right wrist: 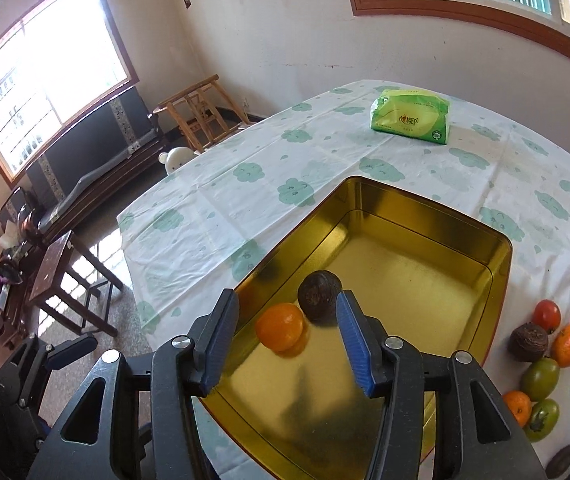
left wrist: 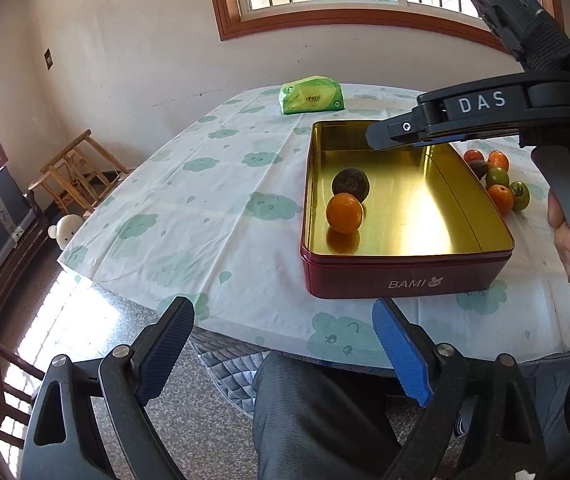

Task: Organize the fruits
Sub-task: 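Carry the tangerine into the tin and open the right gripper, then move the left gripper back toward the remaining fruits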

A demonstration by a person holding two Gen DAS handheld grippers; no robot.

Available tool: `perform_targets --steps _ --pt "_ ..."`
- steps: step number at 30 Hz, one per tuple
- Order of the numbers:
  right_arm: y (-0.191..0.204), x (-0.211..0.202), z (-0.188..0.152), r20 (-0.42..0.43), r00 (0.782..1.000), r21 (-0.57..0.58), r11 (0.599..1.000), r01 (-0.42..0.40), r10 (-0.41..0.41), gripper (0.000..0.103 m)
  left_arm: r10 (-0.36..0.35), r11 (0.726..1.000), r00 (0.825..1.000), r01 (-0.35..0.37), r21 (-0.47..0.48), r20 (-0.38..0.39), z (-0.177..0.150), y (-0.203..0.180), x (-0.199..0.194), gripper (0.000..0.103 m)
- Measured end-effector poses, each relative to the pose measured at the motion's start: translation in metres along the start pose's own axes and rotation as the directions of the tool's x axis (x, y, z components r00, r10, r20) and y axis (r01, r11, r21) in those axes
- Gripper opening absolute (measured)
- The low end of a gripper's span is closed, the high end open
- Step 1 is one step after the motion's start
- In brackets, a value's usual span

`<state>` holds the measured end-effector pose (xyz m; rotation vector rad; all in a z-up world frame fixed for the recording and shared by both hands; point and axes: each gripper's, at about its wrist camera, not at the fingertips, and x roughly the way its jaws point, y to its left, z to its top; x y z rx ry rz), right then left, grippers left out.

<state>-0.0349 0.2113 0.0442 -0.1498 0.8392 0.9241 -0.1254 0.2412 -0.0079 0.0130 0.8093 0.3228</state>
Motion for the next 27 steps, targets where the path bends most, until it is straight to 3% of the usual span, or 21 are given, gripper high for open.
perform_targets --steps 7,14,18,21,24,27 --pt "-0.045 -0.053 -0.034 0.071 0.996 0.08 0.995 0.056 -0.062 0.063 0.0 0.999 1.0 -0.001 0.047 0.01 0.004 -0.017 -0.007 0.09" --pt "-0.126 -0.106 -0.089 0.083 0.968 0.228 0.95 0.212 -0.236 0.07 -0.005 0.993 1.0 0.002 0.114 0.024 0.01 -0.042 -0.015 0.091" --pt "-0.186 -0.137 -0.128 0.055 0.932 0.349 0.881 0.319 -0.359 0.074 -0.011 0.986 0.999 0.006 0.164 0.031 0.014 -0.06 -0.019 0.091" --pt "-0.229 -0.159 -0.153 0.013 0.879 0.429 0.797 0.425 -0.476 0.084 -0.022 0.979 0.999 0.014 0.203 0.037 0.018 -0.076 -0.022 0.092" --pt "-0.273 -0.181 -0.176 -0.023 0.841 0.523 0.71 0.471 -0.541 0.093 -0.059 0.97 0.998 0.049 0.236 0.035 0.024 -0.093 -0.025 0.092" --pt "-0.306 -0.199 -0.196 -0.076 0.79 0.576 0.62 0.533 -0.608 0.094 -0.116 0.958 0.993 0.104 0.266 0.029 0.033 -0.112 -0.028 0.092"
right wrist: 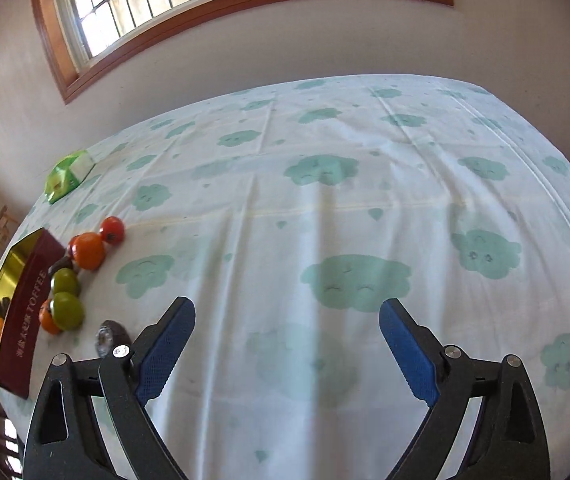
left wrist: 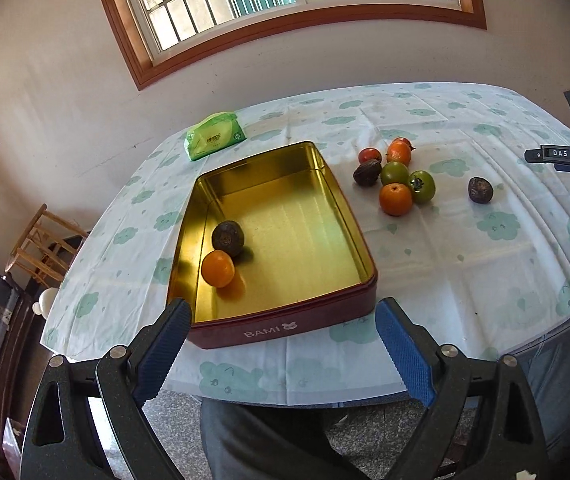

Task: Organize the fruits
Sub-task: 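Move the left gripper back toward the remaining fruits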

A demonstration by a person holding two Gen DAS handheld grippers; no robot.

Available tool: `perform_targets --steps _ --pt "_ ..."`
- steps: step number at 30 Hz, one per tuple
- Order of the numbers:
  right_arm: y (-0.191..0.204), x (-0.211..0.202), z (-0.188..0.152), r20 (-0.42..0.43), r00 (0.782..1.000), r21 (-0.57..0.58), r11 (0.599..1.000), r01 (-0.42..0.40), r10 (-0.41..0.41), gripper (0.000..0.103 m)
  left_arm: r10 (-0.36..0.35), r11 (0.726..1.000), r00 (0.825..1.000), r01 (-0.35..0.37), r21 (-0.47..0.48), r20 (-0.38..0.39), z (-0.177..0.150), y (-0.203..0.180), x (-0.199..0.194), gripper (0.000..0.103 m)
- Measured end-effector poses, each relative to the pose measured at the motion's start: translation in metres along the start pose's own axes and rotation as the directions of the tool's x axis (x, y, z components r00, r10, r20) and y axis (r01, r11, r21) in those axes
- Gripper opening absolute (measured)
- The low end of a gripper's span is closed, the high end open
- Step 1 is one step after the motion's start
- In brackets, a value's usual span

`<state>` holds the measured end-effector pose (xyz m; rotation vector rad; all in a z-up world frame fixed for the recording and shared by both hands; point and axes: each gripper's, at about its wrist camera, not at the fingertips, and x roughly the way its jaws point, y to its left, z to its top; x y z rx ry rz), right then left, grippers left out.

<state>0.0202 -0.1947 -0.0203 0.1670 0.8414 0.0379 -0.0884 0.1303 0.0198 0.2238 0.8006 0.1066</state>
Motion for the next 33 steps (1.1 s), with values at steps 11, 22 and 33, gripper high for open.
perform_targets --steps 11,22,33 --pt "-0.059 0.02 0.012 -0.014 0.993 0.056 0.991 0.118 -0.117 0.097 -0.242 0.957 0.97 0.237 0.165 0.015 0.072 -0.066 0.026 0.081" --pt "-0.055 0.017 0.012 0.003 0.999 0.051 0.998 0.04 -0.04 0.1 -0.345 0.879 0.916 0.391 0.274 -0.204 0.107 -0.079 0.117 0.057" --pt "-0.054 0.017 0.013 -0.001 1.0 0.042 0.999 0.029 -0.029 0.101 -0.382 0.814 0.87 0.476 0.333 -0.31 0.109 -0.086 0.156 0.052"
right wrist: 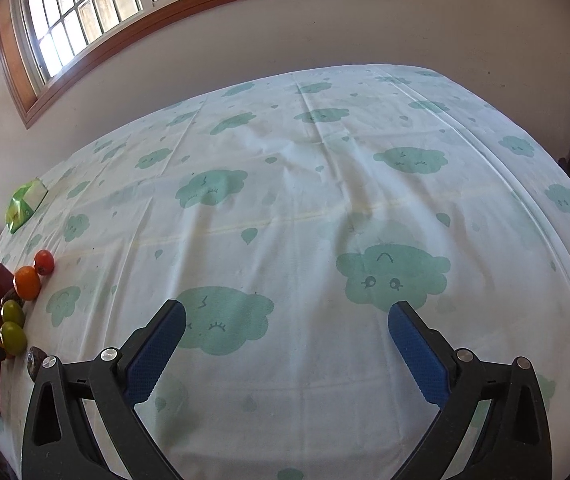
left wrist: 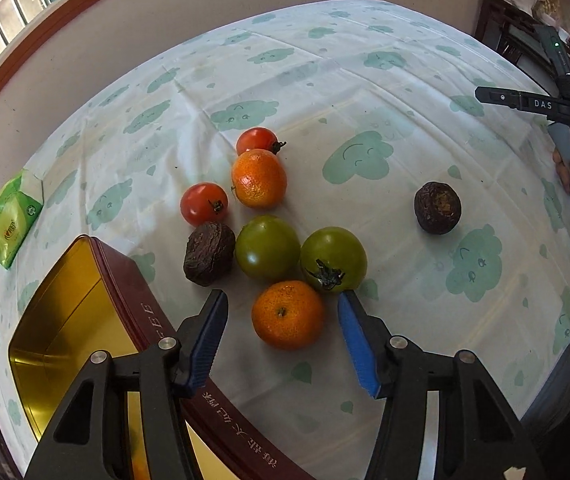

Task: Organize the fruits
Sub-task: 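Move the left gripper back toward the remaining fruits, then grasp the large orange tangerine with the left gripper, then carry the tangerine toward the tin while the right gripper grasps a dark brown fruit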

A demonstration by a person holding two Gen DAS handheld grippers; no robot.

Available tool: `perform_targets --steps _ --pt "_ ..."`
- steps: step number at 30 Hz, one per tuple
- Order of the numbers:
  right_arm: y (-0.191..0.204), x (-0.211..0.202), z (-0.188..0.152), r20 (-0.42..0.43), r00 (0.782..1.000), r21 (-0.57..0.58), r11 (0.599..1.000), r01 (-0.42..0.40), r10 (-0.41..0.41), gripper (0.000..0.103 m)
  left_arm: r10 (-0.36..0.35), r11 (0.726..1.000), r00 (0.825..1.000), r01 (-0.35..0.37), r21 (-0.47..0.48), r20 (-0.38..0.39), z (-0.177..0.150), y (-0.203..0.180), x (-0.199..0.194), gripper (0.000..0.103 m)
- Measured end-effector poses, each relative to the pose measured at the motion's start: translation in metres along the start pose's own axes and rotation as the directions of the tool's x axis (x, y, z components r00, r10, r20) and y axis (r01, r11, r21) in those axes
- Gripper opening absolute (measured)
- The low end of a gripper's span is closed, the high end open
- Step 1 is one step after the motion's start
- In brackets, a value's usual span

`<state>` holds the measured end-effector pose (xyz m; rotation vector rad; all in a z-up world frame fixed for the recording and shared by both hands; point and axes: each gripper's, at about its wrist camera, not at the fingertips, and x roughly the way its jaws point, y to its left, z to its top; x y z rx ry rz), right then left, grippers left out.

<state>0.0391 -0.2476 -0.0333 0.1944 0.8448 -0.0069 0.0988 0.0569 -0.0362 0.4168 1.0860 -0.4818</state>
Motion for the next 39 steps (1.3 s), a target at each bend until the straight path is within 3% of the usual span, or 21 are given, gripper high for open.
perform_targets --steps 2,5,9,15,23,26,34,37,39 --pt "0.0 0.0 0.0 -0.003 1.0 -0.001 1.0 0.001 -0.001 0.101 -0.03 1.0 0.999 0.03 -0.004 -0.025 0.001 0.001 0.005 0.039" --pt "0.001 0.002 0.0 -0.009 1.0 -0.003 1.0 0.002 -0.003 0.102 -0.011 1.0 0.999 0.011 -0.009 -0.046 0.001 0.0 0.007 0.034" --pt "0.001 0.002 0.0 -0.011 1.0 -0.004 1.0 0.001 -0.001 0.103 0.041 0.993 0.999 -0.043 -0.114 -0.024 -0.005 -0.002 -0.004 0.033" --pt "0.002 0.003 0.0 -0.013 1.0 -0.007 1.0 0.006 -0.007 0.103 0.103 0.942 0.99 -0.066 -0.329 0.096 -0.034 -0.023 -0.047 0.033" --pt "0.004 0.004 0.001 -0.019 1.0 -0.017 1.0 0.018 -0.019 0.103 0.09 0.901 0.985 -0.019 -0.434 0.144 -0.061 -0.051 -0.071 0.033" --pt "0.005 0.005 0.001 -0.02 1.0 -0.023 1.0 0.019 -0.019 0.103 0.12 0.904 0.98 -0.043 -0.425 0.157 -0.066 -0.058 -0.081 0.033" --pt "0.025 -0.001 -0.005 -0.016 0.999 -0.114 0.993 -0.04 0.039 0.102 0.153 0.906 0.97 -0.062 -0.418 0.188 -0.077 -0.065 -0.104 0.033" --pt "0.046 -0.016 -0.016 0.016 0.991 -0.184 0.975 -0.127 0.132 0.098 0.163 0.906 0.969 -0.072 -0.418 0.186 -0.082 -0.065 -0.108 0.034" --pt "0.065 -0.024 -0.024 0.006 0.975 -0.228 0.949 -0.217 0.224 0.095 0.157 0.904 0.97 -0.065 -0.423 0.186 -0.084 -0.064 -0.109 0.034"
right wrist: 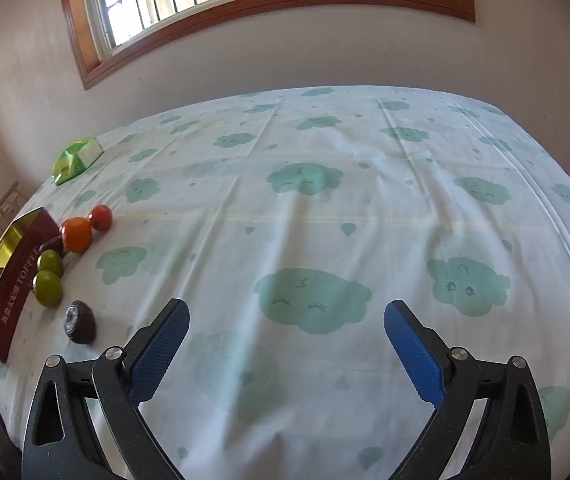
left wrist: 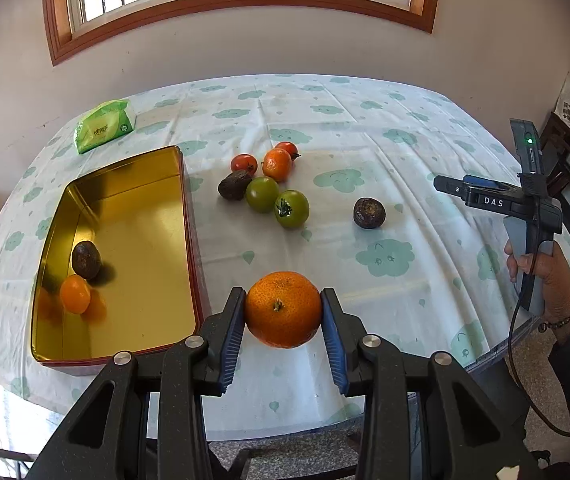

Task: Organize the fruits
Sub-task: 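Carry the tangerine toward the tin while the right gripper grasps a dark brown fruit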

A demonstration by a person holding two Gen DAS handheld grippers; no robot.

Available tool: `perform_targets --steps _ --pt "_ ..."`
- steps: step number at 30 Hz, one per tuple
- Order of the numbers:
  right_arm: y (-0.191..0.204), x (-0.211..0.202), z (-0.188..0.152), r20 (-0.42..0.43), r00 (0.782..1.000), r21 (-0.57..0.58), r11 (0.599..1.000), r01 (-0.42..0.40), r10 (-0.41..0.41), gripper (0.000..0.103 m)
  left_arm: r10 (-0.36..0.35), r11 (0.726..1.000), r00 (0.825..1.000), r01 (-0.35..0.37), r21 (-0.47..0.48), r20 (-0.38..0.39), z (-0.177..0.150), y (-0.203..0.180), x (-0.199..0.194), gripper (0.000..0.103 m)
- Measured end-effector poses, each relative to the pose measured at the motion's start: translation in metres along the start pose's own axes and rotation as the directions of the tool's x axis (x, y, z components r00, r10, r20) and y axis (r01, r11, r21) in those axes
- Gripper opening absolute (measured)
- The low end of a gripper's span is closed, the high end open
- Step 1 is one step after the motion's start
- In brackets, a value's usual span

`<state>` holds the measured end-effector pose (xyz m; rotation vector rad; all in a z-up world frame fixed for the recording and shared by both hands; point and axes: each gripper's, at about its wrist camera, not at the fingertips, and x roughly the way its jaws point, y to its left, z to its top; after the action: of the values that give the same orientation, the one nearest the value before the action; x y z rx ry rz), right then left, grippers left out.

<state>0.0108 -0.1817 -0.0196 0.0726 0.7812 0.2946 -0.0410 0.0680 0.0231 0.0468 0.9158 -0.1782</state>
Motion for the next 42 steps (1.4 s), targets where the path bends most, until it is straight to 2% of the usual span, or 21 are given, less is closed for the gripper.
perform_targets --steps 3,6,8,13,16,17,19,20,23,26,29,34,42 --pt "0.038 -0.001 -0.002 -0.009 0.99 -0.091 0.986 -0.142 0.141 0.094 0.0 1.0 1.0 0.0 -0.004 0.001 -0.001 0.001 -0.001 0.034" --pt "0.075 0.007 -0.002 -0.056 0.978 -0.187 0.96 -0.208 0.202 0.092 0.004 1.0 1.0 -0.004 -0.004 0.003 -0.003 0.003 -0.003 0.034" --pt "0.092 0.012 -0.003 -0.085 0.971 -0.231 0.943 -0.239 0.225 0.088 0.004 1.0 1.0 -0.004 -0.008 0.005 -0.003 0.004 -0.004 0.034" --pt "0.112 0.03 -0.002 -0.13 0.968 -0.28 0.929 -0.243 0.214 0.077 -0.001 1.0 1.0 0.001 -0.016 0.003 -0.002 0.005 -0.004 0.034" --pt "0.116 0.042 -0.001 -0.159 0.964 -0.277 0.928 -0.25 0.212 0.062 -0.002 1.0 1.0 0.002 -0.013 -0.007 -0.003 0.002 0.0 0.034" --pt "0.117 0.046 -0.002 -0.174 0.963 -0.281 0.926 -0.25 0.207 0.05 -0.002 1.0 1.0 0.002 -0.011 -0.01 -0.003 0.001 0.001 0.034" --pt "0.122 0.045 -0.005 -0.171 0.967 -0.309 0.922 -0.235 0.189 0.038 -0.006 1.0 1.0 0.005 -0.007 -0.014 -0.003 -0.001 0.004 0.034" --pt "0.122 0.044 -0.005 -0.169 0.968 -0.309 0.922 -0.231 0.186 0.036 -0.008 1.0 1.0 0.008 -0.006 -0.014 -0.003 -0.002 0.005 0.034" --pt "0.115 0.043 -0.003 -0.145 0.976 -0.275 0.941 -0.198 0.163 0.036 -0.02 1.0 1.0 0.02 -0.002 -0.018 -0.004 -0.005 0.008 0.034" --pt "0.089 0.036 0.004 -0.082 0.984 -0.154 0.973 -0.172 0.161 0.036 -0.028 1.0 1.0 0.028 0.01 -0.015 -0.006 -0.007 0.007 0.034" --pt "0.071 0.038 0.008 -0.071 0.988 -0.065 0.988 -0.141 0.136 0.036 -0.027 1.0 1.0 0.027 0.008 -0.007 -0.005 -0.005 0.005 0.034" --pt "0.069 0.043 0.012 -0.081 0.993 -0.056 0.994 -0.095 0.091 0.036 -0.01 1.0 1.0 0.01 -0.022 0.015 -0.002 0.007 -0.001 0.034" --pt "0.067 0.043 0.012 -0.08 0.993 -0.047 0.995 -0.088 0.084 0.036 0.063 0.996 0.997 -0.06 -0.061 0.048 0.003 0.033 -0.009 0.034"
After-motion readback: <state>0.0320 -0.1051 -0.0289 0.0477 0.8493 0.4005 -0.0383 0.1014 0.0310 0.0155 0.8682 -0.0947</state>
